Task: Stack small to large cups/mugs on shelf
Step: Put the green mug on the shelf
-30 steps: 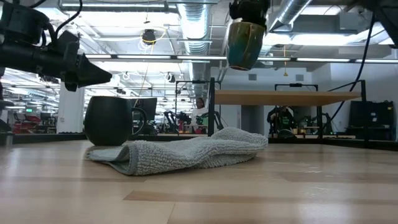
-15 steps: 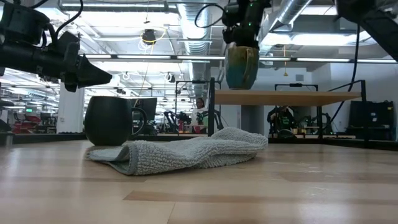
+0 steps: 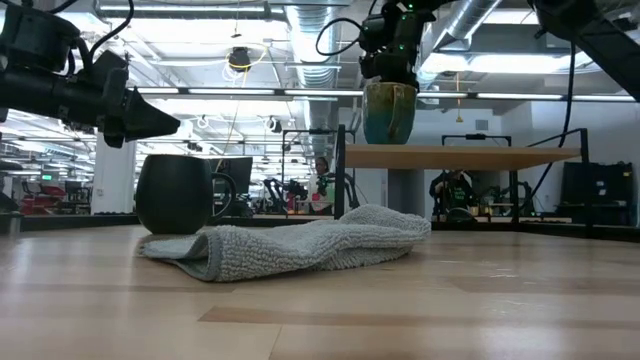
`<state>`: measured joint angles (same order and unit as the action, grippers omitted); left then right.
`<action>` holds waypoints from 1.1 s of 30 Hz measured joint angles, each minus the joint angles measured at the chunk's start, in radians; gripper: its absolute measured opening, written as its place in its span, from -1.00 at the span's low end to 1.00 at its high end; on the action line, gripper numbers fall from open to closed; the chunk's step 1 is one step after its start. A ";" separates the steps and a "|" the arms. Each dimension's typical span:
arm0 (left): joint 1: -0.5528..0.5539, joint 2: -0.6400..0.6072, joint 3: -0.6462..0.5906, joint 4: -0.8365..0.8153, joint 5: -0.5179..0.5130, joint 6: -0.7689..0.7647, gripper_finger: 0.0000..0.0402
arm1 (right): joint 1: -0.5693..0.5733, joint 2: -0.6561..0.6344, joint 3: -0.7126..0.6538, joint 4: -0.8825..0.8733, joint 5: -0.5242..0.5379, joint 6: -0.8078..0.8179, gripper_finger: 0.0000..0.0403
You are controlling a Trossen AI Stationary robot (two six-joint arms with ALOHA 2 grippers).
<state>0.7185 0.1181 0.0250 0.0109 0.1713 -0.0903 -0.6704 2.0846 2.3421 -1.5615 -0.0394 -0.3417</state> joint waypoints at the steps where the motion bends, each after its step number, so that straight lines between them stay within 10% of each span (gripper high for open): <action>1: 0.000 0.000 0.000 0.000 0.000 0.000 -0.36 | 0.000 0.000 0.000 0.001 0.001 -0.002 -0.79; 33: 0.000 0.000 0.000 0.000 0.001 0.000 -0.36 | 0.003 -0.001 -0.010 0.014 -0.014 0.001 -0.67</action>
<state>0.7189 0.1181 0.0250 0.0109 0.1719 -0.0906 -0.6674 2.0834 2.3325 -1.5478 -0.0536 -0.3405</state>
